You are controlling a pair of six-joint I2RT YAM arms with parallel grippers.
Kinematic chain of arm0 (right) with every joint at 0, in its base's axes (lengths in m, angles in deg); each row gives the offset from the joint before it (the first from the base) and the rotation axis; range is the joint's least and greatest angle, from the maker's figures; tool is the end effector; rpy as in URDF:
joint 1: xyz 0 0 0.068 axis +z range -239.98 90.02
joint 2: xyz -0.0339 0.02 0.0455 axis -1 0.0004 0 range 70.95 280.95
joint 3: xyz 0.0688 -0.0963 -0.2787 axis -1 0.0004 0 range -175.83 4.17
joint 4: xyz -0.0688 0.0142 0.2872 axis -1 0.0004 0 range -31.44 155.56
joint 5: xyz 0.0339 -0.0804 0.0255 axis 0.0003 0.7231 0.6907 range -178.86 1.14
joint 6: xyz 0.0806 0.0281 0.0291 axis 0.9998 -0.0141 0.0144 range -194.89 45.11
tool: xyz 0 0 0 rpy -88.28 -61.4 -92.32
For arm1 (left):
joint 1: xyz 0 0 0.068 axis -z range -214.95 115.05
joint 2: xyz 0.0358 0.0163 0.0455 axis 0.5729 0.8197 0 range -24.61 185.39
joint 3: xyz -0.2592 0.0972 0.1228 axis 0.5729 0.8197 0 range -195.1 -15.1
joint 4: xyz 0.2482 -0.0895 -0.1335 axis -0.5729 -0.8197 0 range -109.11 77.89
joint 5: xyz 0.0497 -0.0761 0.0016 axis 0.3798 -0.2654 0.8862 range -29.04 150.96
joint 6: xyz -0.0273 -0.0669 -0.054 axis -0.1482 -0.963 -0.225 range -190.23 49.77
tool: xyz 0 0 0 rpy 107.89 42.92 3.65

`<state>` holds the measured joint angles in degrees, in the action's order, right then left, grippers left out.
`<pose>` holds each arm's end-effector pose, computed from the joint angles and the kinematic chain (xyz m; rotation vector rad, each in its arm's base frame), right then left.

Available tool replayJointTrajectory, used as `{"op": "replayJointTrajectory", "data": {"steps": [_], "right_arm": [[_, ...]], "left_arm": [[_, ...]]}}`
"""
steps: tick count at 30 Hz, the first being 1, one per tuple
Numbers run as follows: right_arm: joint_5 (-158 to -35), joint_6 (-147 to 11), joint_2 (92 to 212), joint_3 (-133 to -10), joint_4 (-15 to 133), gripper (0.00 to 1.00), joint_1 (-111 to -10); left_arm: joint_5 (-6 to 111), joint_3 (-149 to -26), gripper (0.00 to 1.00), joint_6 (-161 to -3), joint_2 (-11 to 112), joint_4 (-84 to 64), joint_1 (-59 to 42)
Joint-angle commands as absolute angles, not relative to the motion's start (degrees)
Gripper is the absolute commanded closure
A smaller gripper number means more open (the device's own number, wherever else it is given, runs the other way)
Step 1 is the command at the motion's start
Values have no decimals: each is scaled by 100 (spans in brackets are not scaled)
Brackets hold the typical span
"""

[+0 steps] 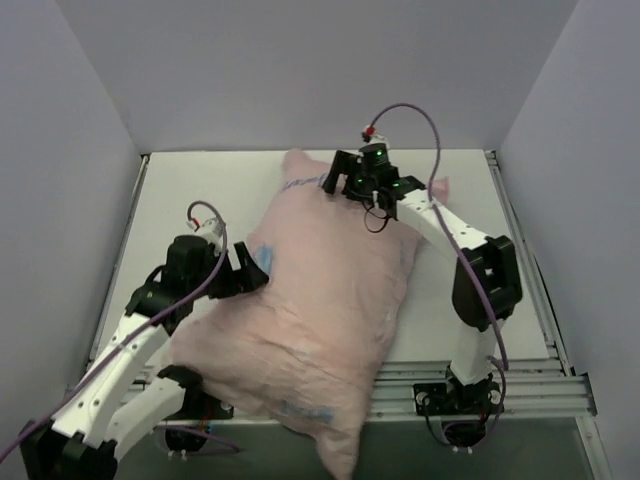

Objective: Remove the pillowcase from the pillow

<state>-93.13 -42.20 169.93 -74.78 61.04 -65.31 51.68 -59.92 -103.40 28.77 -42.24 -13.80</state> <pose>0.4459 0.2113 0.3058 0.0919 2.0328 0.7188 0.2294 -0.1027 0.2717 -0.1536 2.3234 -0.6779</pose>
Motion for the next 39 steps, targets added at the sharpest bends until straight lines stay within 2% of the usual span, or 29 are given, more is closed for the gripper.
{"op": "replayJointTrajectory", "data": {"steps": [1,3,5,7,14,17,20,23,27,31,36,39], "right_arm": [[-9940,-4536,18185,-8912,6101,11,-5993],[-9906,-4667,18626,-9986,6514,12,-5817],[-9740,-4773,18592,-10348,6699,11,-5720],[-9599,-4905,18356,-10192,6726,11,-5658],[-8633,-5134,16136,-7814,6954,9,-5676],[-8579,-5116,15341,-7205,7226,8,-5684],[-8797,-5107,14822,-6519,7464,8,-5667],[-9517,-5177,14645,-5921,7316,8,-5658],[-10343,-5300,14987,-5559,6605,9,-5640],[-11003,-5476,16161,-5979,5910,10,-5588],[-11189,-5942,17596,-7780,5918,11,-5368],[-11128,-6135,18484,-9051,6084,11,-5359]], "left_arm": [[4329,-5974,6,-10960,2278,-4735,-1140],[4634,-6228,6,-10917,1969,-5006,-1105],[5013,-6624,6,-10751,1863,-5313,-1104],[5373,-6739,6,-10697,1898,-5350,-1113],[5313,-6634,6,-10968,2609,-4263,-1113],[5287,-6511,6,-11224,2970,-3647,-1104],[5235,-6327,6,-11470,3295,-3163,-1078],[5138,-6072,6,-11716,3462,-2802,-1052],[5303,-5633,6,-12050,3305,-2740,-1008],[5673,-4975,6,-12445,2464,-3002,-990],[6043,-4595,6,-12578,1679,-3364,-1016],[6350,-4735,6,-12412,1923,-3329,-1060]]}}
